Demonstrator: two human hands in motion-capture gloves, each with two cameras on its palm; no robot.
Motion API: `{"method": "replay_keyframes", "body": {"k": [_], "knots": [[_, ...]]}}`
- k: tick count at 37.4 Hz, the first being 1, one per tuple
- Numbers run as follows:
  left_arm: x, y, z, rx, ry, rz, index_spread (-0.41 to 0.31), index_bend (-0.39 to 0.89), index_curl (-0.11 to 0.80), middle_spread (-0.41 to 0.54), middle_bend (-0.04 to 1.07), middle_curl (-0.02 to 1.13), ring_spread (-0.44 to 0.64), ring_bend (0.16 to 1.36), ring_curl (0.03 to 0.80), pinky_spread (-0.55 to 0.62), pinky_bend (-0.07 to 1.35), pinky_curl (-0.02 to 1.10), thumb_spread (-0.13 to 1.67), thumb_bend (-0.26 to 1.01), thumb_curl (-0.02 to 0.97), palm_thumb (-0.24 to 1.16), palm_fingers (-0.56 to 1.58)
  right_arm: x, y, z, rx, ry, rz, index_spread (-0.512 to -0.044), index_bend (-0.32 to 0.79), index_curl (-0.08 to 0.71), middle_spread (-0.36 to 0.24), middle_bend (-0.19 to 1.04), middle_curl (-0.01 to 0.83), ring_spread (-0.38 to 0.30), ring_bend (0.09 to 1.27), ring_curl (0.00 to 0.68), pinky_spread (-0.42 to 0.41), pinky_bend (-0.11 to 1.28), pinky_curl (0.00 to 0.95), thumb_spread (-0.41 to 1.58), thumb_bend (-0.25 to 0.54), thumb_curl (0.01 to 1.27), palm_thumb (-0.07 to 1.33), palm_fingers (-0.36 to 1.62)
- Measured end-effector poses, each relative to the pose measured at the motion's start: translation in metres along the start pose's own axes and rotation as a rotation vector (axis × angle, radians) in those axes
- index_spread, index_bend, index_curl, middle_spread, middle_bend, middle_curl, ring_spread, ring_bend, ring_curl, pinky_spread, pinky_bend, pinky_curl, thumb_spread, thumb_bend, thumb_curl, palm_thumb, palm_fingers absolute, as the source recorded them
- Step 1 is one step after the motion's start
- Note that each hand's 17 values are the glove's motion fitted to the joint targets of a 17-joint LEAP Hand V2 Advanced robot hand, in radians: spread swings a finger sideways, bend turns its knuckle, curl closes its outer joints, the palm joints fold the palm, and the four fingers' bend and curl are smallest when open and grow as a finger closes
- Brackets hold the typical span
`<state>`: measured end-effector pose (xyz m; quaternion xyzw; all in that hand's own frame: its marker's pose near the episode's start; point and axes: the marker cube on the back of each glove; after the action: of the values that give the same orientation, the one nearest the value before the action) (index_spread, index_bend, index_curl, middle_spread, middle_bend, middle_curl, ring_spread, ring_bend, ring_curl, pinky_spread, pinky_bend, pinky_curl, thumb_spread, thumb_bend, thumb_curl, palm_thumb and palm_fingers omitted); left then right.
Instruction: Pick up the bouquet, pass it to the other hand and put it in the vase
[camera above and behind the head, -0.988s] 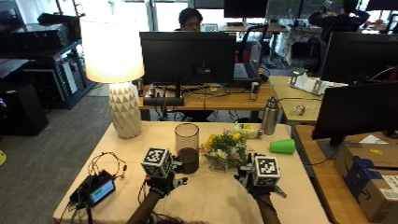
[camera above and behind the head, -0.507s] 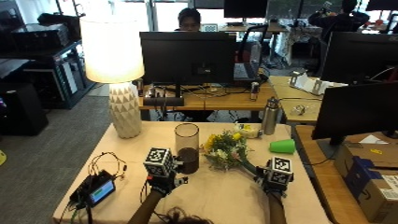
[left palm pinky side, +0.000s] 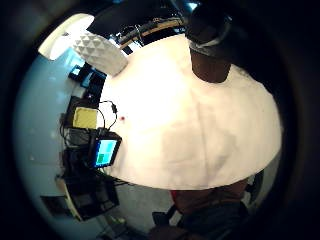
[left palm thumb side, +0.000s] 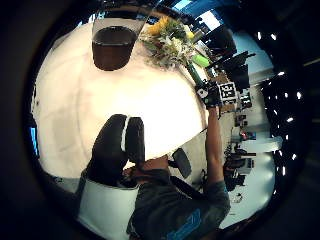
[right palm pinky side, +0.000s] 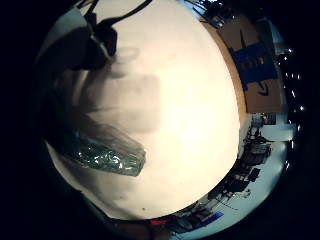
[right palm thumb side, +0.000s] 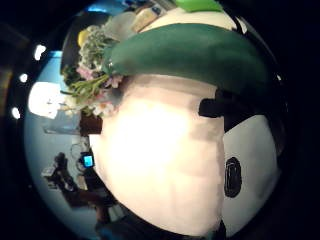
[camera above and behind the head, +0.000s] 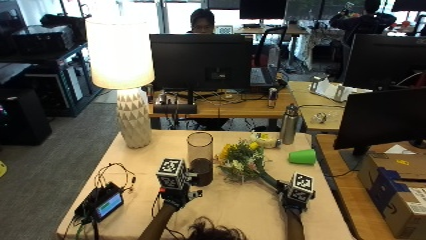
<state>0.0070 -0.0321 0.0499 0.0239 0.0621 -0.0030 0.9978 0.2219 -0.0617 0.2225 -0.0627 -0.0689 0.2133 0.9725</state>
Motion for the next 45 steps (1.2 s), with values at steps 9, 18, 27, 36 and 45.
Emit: {"method": "replay_keyframes", "body": {"k": [9, 18, 27, 36, 45], "knots": [[0.007, 0.01, -0.006, -0.04, -0.004, -0.034, -0.048, 0.12, 0.246, 0.065, 0.2, 0.37, 0.27, 0.58, 0.29, 0.41, 0.4, 0.34, 1.09, -0.02, 0.336, 0.34, 0.33, -0.004, 0.003, -0.008, 0.158, 0.088, 0.013, -0.263, 0.13, 0.305, -0.096, 0.38, 0.429, -0.133, 0.63, 0.398, -0.073, 0.63, 0.411, 0.93, 0.001, 0.5, 0.93, 1.31], [0.004, 0.001, 0.0, -0.031, 0.003, -0.021, -0.047, 0.12, 0.244, 0.061, 0.2, 0.37, 0.26, 0.58, 0.293, 0.4, 0.4, 0.35, 1.09, -0.02, 0.338, 0.34, 0.33, -0.005, 0.002, -0.004, 0.22, 0.103, 0.045, -0.248, 0.2, 0.363, -0.136, 0.62, 0.531, -0.179, 0.88, 0.503, -0.228, 0.63, 0.449, 0.84, -0.025, 0.54, 0.94, 1.49], [0.024, -0.002, -0.033, 0.048, 0.094, -0.013, -0.05, 0.12, 0.246, 0.055, 0.2, 0.38, 0.26, 0.58, 0.293, 0.4, 0.4, 0.35, 1.09, -0.02, 0.34, 0.35, 0.35, -0.017, 0.015, -0.04, 0.318, -0.064, 0.045, -0.24, 0.25, 0.427, -0.152, 0.73, 0.583, -0.189, 0.97, 0.547, -0.261, 0.69, 0.476, 0.8, -0.023, 0.58, 0.94, 1.44], [0.086, -0.011, -0.075, 0.088, 0.438, 0.059, -0.061, 0.16, 0.262, 0.033, 0.2, 0.38, 0.24, 0.58, 0.29, 0.38, 0.38, 0.34, 1.09, -0.02, 0.344, 0.36, 0.45, -0.058, 0.055, -0.1, 0.445, -0.441, -0.039, -0.237, 0.27, 0.479, -0.158, 0.77, 0.608, -0.188, 1.0, 0.564, -0.272, 0.73, 0.495, 0.78, -0.024, 0.61, 0.94, 1.4], [0.133, -0.035, -0.067, 0.001, 0.751, 0.177, -0.152, 0.33, 0.359, -0.1, 0.23, 0.39, 0.1, 0.51, 0.279, 0.28, 0.19, 0.31, 1.11, 0.03, 0.383, 0.53, 0.77, -0.112, 0.1, -0.133, 0.439, -0.825, -0.196, -0.236, 0.28, 0.514, -0.16, 0.79, 0.622, -0.188, 1.02, 0.57, -0.274, 0.76, 0.505, 0.77, -0.024, 0.63, 0.94, 1.39]]}}
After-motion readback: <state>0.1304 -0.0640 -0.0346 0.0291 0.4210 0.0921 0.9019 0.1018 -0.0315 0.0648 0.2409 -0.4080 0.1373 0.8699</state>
